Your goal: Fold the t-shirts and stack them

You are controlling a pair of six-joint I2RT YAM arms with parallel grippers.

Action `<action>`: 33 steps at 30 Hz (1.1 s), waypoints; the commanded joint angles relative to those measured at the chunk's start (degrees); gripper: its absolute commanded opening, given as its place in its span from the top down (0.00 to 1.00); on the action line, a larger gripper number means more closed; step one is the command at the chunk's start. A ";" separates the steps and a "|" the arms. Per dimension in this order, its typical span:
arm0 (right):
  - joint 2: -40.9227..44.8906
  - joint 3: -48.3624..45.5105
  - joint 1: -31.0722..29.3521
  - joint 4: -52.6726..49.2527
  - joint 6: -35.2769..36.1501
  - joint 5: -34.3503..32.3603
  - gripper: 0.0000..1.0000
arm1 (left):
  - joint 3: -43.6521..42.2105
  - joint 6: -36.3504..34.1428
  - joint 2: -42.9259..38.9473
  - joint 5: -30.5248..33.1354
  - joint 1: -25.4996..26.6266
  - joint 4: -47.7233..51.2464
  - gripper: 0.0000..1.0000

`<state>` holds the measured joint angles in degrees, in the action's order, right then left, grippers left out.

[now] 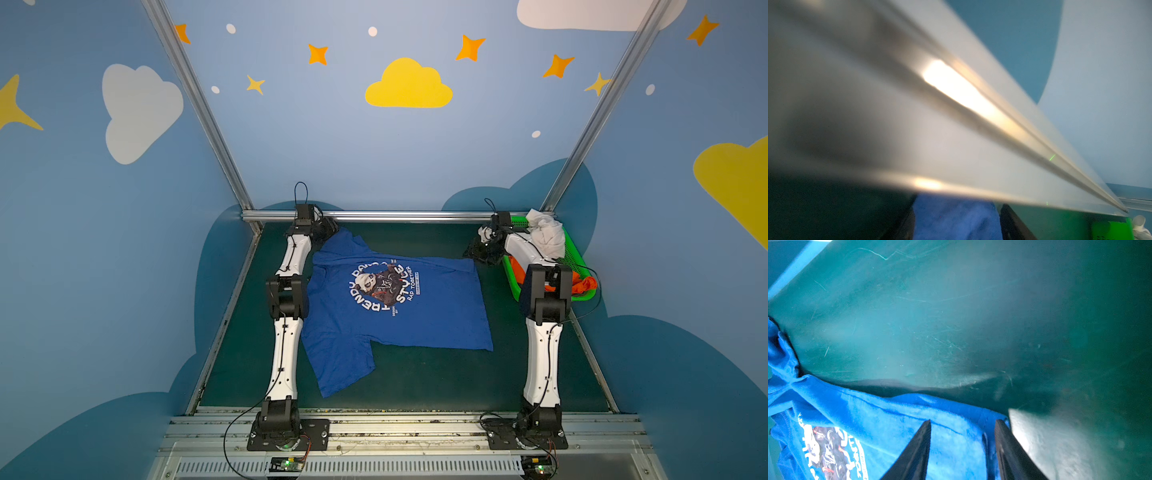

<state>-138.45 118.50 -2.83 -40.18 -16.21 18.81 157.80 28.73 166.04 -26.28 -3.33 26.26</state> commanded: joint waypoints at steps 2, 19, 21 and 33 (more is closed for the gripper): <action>1.95 -0.28 -0.34 -1.56 0.34 0.87 0.48 | 0.06 3.45 2.99 -2.58 0.30 0.61 0.45; 2.13 -2.00 -0.42 -0.98 0.21 2.55 0.48 | -0.98 -6.48 -3.11 1.77 2.06 15.54 0.49; 2.37 -2.34 -0.40 -1.05 0.32 2.64 0.48 | -2.81 -7.81 -5.29 7.11 2.24 15.68 0.43; 3.63 -4.68 -0.42 -0.12 0.10 3.17 0.48 | -4.68 -12.76 -7.02 25.37 3.93 19.06 0.37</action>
<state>-137.32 114.39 -2.90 -39.62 -16.23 21.15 154.47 18.44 160.92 -9.19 0.19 40.77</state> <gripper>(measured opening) 0.520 0.628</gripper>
